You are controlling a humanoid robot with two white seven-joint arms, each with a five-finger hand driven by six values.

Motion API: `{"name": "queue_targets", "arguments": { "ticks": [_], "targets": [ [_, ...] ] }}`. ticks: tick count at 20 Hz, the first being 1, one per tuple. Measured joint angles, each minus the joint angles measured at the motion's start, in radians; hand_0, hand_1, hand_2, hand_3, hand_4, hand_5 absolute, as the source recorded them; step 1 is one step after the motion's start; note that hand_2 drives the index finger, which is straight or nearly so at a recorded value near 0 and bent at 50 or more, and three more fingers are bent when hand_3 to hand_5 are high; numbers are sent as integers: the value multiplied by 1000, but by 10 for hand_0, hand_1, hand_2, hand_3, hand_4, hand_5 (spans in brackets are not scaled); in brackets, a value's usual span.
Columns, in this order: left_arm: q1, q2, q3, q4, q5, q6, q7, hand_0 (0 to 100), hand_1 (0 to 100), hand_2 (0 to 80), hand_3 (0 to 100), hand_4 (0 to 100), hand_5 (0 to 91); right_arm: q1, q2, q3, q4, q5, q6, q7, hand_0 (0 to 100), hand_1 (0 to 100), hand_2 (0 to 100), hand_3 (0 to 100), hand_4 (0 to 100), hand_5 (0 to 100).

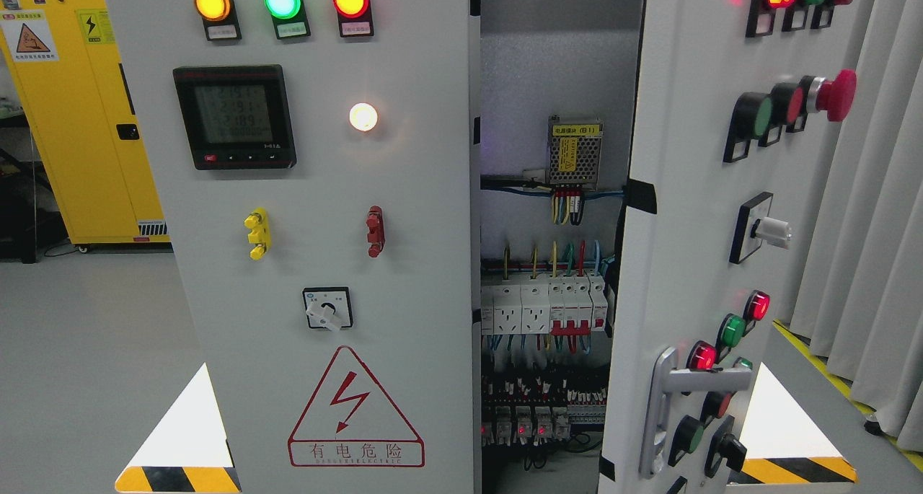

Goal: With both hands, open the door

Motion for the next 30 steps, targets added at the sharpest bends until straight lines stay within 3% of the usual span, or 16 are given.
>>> {"name": "queue_targets", "arguments": {
  "ticks": [11, 17, 19, 25, 27, 30],
  "targets": [
    [3, 0, 0, -10, 2, -3, 5, 120, 556, 0, 0, 0, 0, 0, 0, 0, 0, 0, 0, 0, 0, 500, 40, 0, 0, 0],
    [86, 7, 2, -148, 4, -6, -17, 120, 556, 0, 0, 0, 0, 0, 0, 0, 0, 0, 0, 0, 0, 500, 40, 0, 0, 0],
    [130, 22, 3, -233, 6, -7, -70, 120, 556, 0, 0, 0, 0, 0, 0, 0, 0, 0, 0, 0, 0, 500, 40, 0, 0, 0],
    [226, 91, 40, -523, 13, -5, -433, 120, 556, 0, 0, 0, 0, 0, 0, 0, 0, 0, 0, 0, 0, 500, 40, 0, 0, 0],
    [244, 114, 65, -604, 16, -5, -494, 120, 556, 0, 0, 0, 0, 0, 0, 0, 0, 0, 0, 0, 0, 500, 40, 0, 0, 0],
    [286, 155, 96, -732, 24, -4, -530, 120, 556, 0, 0, 0, 0, 0, 0, 0, 0, 0, 0, 0, 0, 500, 40, 0, 0, 0]
  ]
}}
